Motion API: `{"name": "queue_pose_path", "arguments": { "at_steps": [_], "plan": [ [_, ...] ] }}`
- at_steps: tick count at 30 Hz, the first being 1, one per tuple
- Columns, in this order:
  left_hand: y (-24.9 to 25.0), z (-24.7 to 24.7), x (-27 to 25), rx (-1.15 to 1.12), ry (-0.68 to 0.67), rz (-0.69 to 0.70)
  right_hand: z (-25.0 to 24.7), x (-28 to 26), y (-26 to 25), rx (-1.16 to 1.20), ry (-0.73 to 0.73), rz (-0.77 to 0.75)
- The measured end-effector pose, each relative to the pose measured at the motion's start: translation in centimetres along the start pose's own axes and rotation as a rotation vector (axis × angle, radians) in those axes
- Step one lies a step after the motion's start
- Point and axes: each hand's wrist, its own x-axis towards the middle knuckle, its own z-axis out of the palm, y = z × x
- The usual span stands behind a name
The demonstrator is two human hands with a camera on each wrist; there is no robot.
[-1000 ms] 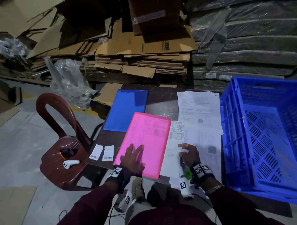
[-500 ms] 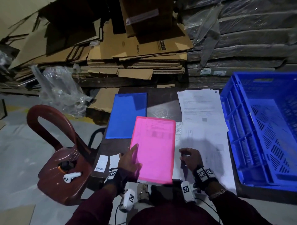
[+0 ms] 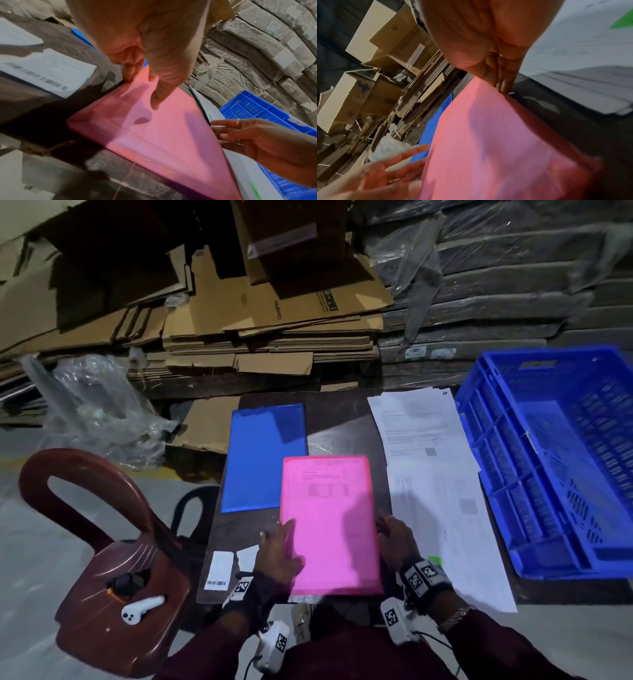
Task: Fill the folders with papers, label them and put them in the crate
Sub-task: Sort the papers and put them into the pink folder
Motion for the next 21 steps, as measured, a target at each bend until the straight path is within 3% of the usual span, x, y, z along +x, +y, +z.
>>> {"name": "queue_pose_path", "arguments": {
  "at_steps": [2, 8, 13, 15, 19, 21],
  "plan": [
    [-0.2, 0.4, 0.5, -0.027, 0.000, -0.001, 1.6, 0.8, 1.1, 0.038, -0.023, -0.021],
    [-1.7, 1.0, 1.7, -0.018, -0.059, 0.036, -0.2, -3.3, -3.8, 0.312, 0.048, 0.029],
    [-1.3, 1.2, 1.8, -0.053, -0.080, -0.005, 2.3, -1.0, 0.0, 0.263, 0.034, 0.022],
    [-0.8, 0.4, 1.5, -0.059, -0.095, 0.002, 1.5, -2.0, -1.5, 0.324, 0.013, 0.031],
    [-0.6, -0.4, 2.1, 0.183, -0.028, 0.124, -0.5, -3.7, -3.3, 0.289, -0.037, -0.041],
    [-0.7, -0.3, 2.4, 0.166, -0.079, 0.167, -0.2, -3.8, -3.1, 0.238, -0.102, -0.065]
  ]
}}
